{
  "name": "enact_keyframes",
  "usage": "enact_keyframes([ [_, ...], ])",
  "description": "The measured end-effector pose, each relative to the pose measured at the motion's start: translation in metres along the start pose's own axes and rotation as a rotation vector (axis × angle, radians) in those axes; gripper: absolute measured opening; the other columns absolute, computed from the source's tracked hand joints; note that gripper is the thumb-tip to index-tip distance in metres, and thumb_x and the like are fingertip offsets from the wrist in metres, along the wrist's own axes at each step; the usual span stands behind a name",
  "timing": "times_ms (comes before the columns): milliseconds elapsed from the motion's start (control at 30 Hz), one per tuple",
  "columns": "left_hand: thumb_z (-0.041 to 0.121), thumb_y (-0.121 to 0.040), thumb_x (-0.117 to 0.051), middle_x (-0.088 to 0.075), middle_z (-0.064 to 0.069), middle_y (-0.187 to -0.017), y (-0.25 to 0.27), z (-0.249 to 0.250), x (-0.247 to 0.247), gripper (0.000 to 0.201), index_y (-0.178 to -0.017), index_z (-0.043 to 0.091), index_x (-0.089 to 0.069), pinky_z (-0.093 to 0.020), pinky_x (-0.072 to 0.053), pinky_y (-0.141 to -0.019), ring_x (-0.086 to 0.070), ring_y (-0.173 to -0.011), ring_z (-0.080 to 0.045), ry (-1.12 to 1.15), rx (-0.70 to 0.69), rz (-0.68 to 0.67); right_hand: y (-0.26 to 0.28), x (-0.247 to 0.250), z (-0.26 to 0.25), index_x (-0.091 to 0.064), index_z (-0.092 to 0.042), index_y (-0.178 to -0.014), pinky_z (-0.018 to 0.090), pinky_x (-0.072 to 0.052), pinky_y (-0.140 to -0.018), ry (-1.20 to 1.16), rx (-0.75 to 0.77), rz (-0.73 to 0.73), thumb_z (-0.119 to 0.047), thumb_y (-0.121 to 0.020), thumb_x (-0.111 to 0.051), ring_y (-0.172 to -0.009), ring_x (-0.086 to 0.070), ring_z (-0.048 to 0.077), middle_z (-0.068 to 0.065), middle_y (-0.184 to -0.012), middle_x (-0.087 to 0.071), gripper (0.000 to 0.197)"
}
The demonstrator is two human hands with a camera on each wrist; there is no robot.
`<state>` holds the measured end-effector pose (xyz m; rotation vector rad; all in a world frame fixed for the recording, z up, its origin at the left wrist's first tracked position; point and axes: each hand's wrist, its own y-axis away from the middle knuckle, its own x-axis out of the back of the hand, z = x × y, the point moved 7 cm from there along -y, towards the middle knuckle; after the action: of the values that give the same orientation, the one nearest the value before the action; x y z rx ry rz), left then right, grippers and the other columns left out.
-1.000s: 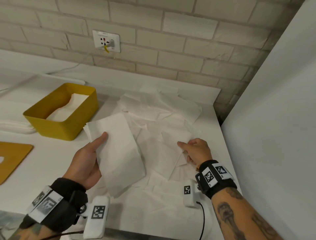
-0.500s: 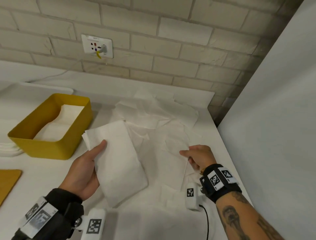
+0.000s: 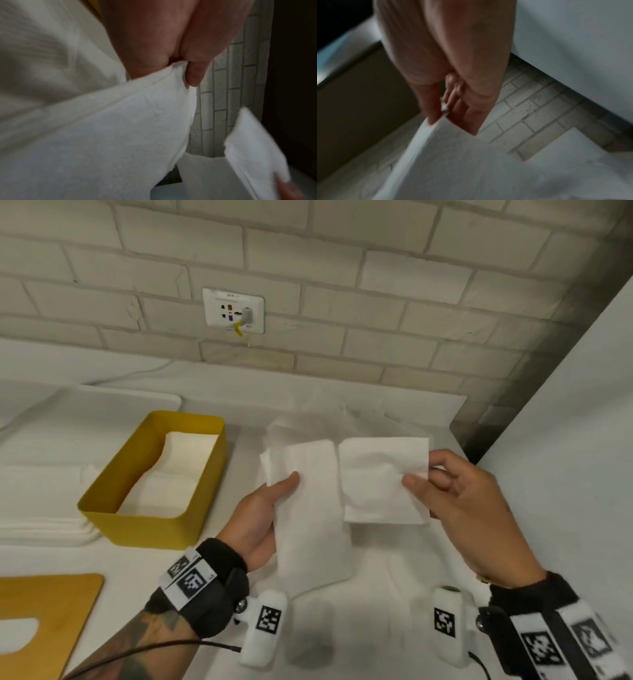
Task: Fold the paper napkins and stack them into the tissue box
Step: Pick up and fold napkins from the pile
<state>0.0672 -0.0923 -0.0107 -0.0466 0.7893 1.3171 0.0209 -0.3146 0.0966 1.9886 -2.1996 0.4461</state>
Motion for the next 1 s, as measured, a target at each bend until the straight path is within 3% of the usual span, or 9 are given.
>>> enact_keyframes([
  [100,0.021,-0.097,-0.054,-0.078,-0.011,-0.108,-0.001,0.000,-0.015,0.028,-0.119,0.010,-0.068,-0.032,-0.062,-0.071,-0.077,-0.092,-0.023,-0.012,-0.010,-0.075,0.011,-0.029,-0.020,-0.077,-0.022,-0.101,0.030,-0.059,-0.070,-0.233,0.012,-0.307,-0.030,-0.080,-0.080,-0.092,-0.076,0.026,0.009,-0.102,-0.078,0.023],
  [167,0.022,-0.100,-0.049,-0.079,-0.009,-0.100,0.000,-0.002,-0.023,0.028,-0.114,0.009,-0.069,-0.027,-0.061,-0.065,-0.077,-0.084,-0.020,-0.032,0.000,-0.101,0.005,-0.036,-0.014,-0.080,-0.019,-0.095,0.028,-0.060,-0.070,-0.428,-0.050,-0.277,-0.023,-0.071,-0.081,-0.088,-0.075,0.025,0.014,-0.101,-0.077,0.025],
  [267,0.035,-0.107,-0.042,-0.074,-0.013,-0.121,0.005,-0.005,-0.030,0.043,-0.131,0.007,-0.065,-0.034,-0.059,-0.089,-0.073,-0.108,-0.025,-0.075,0.023,-0.118,-0.013,-0.046,0.011,-0.074,-0.009,-0.103,0.033,-0.061,-0.072,-0.406,-0.127,-0.118,-0.015,-0.082,-0.073,-0.091,-0.073,0.027,0.015,-0.105,-0.077,0.021],
  [367,0.053,-0.105,-0.039,-0.067,-0.015,-0.134,0.006,-0.009,-0.033,0.059,-0.139,0.011,-0.061,-0.045,-0.046,-0.110,-0.064,-0.126,-0.031,-0.085,0.023,-0.154,-0.023,-0.052,0.037,-0.073,-0.008,-0.106,0.041,-0.059,-0.085,-0.294,-0.183,-0.023,-0.009,-0.094,-0.068,-0.100,-0.074,0.031,0.009,-0.101,-0.078,0.013],
  [500,0.068,-0.101,-0.021,-0.066,-0.011,-0.137,0.006,-0.013,-0.036,0.075,-0.144,0.017,-0.057,-0.040,-0.051,-0.106,-0.063,-0.127,-0.027,-0.068,0.012,-0.171,-0.024,-0.056,0.052,-0.074,-0.004,-0.099,0.053,-0.054,-0.099,-0.222,-0.175,-0.005,-0.013,-0.093,-0.071,-0.100,-0.074,0.031,0.011,-0.100,-0.078,0.011],
  [567,0.073,-0.098,-0.017,-0.066,-0.010,-0.137,0.005,-0.016,-0.036,0.082,-0.143,0.017,-0.056,-0.039,-0.051,-0.105,-0.063,-0.128,-0.025,-0.069,0.016,-0.176,-0.026,-0.058,0.057,-0.067,0.004,-0.099,0.060,-0.051,-0.100,-0.190,-0.161,-0.015,-0.026,-0.086,-0.076,-0.101,-0.071,0.039,0.020,-0.101,-0.075,0.034],
  [667,0.063,-0.102,-0.029,-0.067,-0.011,-0.135,0.005,-0.017,-0.037,0.068,-0.139,0.015,-0.060,-0.043,-0.045,-0.109,-0.064,-0.127,-0.026,-0.104,-0.004,-0.170,-0.028,-0.060,0.060,-0.064,0.004,-0.098,0.063,-0.052,-0.094,-0.143,-0.169,-0.031,-0.043,-0.073,-0.075,-0.101,-0.068,0.046,0.025,-0.100,-0.072,0.054],
  [800,0.037,-0.105,-0.049,-0.073,-0.014,-0.125,0.001,-0.018,-0.034,0.044,-0.133,0.007,-0.064,-0.043,-0.051,-0.101,-0.070,-0.116,-0.028,-0.179,-0.023,-0.116,-0.027,-0.062,0.065,-0.068,0.000,-0.101,0.059,-0.055,-0.093,-0.151,-0.198,-0.040,-0.029,-0.083,-0.079,-0.099,-0.071,0.041,0.021,-0.100,-0.074,0.036],
  [1000,0.035,-0.103,-0.053,-0.075,-0.014,-0.118,-0.002,-0.016,-0.021,0.038,-0.124,0.007,-0.068,-0.047,-0.052,-0.097,-0.074,-0.107,-0.029,-0.133,-0.079,0.000,0.007,-0.078,0.094,-0.066,-0.015,-0.108,0.045,-0.061,-0.089,-0.133,-0.331,-0.256,-0.012,-0.073,-0.088,-0.092,-0.076,0.020,0.003,-0.100,-0.078,0.042],
])
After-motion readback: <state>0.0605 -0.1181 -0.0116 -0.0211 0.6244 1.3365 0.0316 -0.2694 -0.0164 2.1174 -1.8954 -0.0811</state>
